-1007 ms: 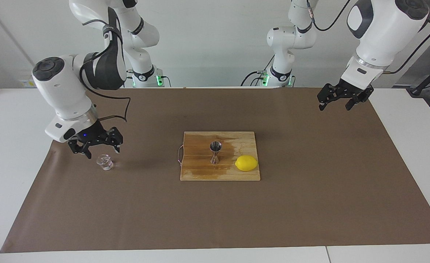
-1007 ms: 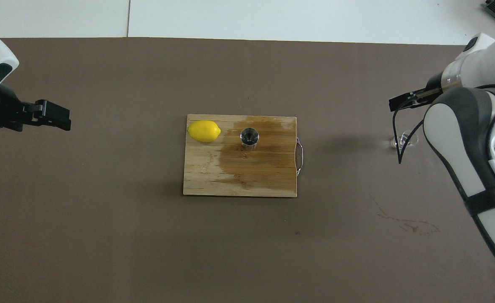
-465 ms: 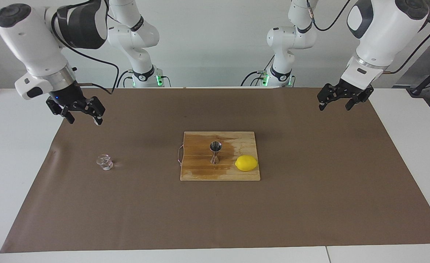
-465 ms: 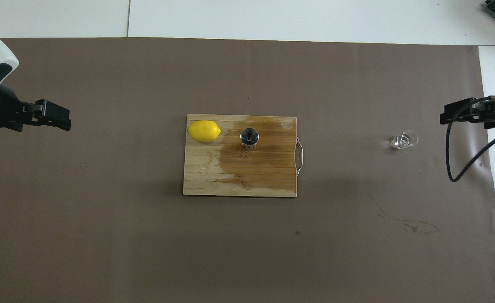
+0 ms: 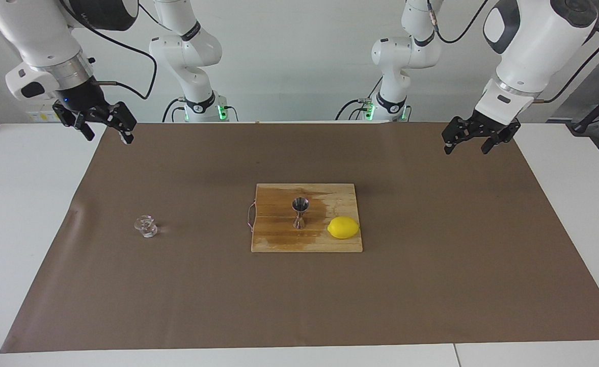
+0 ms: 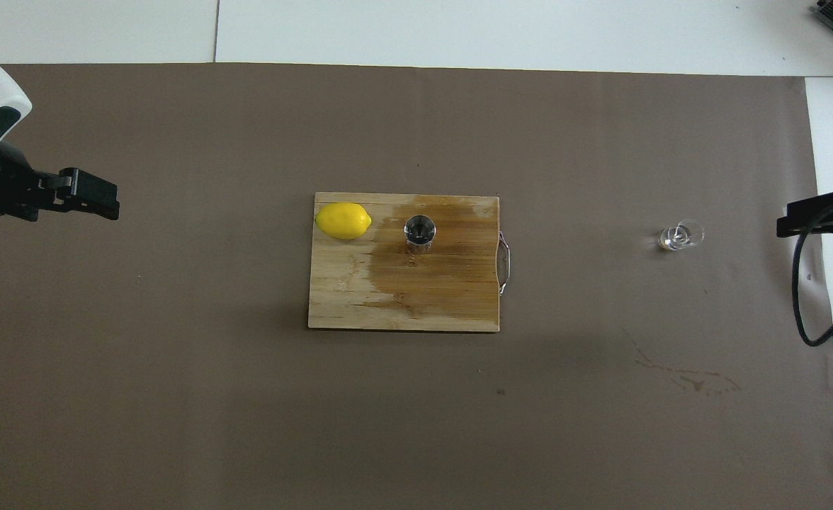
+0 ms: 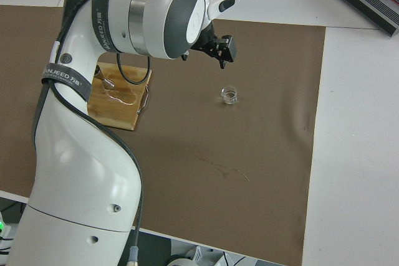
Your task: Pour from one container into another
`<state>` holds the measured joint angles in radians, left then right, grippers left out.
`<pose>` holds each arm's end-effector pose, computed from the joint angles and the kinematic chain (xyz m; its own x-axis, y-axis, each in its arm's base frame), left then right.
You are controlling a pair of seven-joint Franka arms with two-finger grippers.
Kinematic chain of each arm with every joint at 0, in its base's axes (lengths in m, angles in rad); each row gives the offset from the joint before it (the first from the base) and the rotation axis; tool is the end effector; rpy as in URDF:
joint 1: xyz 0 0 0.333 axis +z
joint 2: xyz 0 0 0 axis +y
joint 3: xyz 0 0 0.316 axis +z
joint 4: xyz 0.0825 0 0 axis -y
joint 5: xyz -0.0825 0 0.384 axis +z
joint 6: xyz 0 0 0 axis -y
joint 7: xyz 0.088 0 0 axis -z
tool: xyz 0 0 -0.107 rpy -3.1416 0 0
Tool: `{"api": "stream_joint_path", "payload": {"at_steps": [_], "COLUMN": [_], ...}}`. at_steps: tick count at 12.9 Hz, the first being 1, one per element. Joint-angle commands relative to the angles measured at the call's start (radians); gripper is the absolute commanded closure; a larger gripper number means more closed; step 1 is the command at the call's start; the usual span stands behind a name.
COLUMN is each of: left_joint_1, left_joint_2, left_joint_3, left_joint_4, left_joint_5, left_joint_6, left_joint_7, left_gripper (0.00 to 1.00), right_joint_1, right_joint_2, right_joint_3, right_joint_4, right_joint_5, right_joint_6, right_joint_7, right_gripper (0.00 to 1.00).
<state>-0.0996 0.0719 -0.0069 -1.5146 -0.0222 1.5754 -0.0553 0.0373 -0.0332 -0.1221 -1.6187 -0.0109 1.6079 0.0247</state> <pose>0.5735 -0.0635 0.6108 0.9986 -0.0511 -0.0123 -0.0508 -0.9985 0.0221 0.5454 -0.0486 0.6233 0.9938 -0.1089 0.0223 -0.1090 -0.9940 0.0063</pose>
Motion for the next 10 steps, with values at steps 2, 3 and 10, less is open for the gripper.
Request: {"api": "stream_joint_path", "payload": {"at_steps": [2,3,10], "left_joint_1": [-0.003,-0.003,-0.003], "left_joint_2": [-0.031,-0.032,-0.031], "left_joint_3": [0.004,0.004,0.004], "left_joint_4": [-0.038,-0.038,-0.038], "left_joint_5": [0.016,0.016,0.016], "left_joint_6": [0.009,0.009,0.009], "left_joint_7": [0.002,0.002,0.002], "left_gripper": [0.0,0.0,0.0], "right_joint_1": [0.009,0.01,0.012], "right_joint_2": [-0.007,-0.007,0.001], "right_joint_3": [0.018,0.024,0.029], "right_joint_4": [-0.004,0.002,0.028], "right_joint_5": [-0.086,-0.086,-0.021], "right_joint_6": [-0.031,-0.055,-0.057], "right_joint_7": [-0.052,-0.049,0.003], "right_gripper": [0.0,0.0,0.0]}}
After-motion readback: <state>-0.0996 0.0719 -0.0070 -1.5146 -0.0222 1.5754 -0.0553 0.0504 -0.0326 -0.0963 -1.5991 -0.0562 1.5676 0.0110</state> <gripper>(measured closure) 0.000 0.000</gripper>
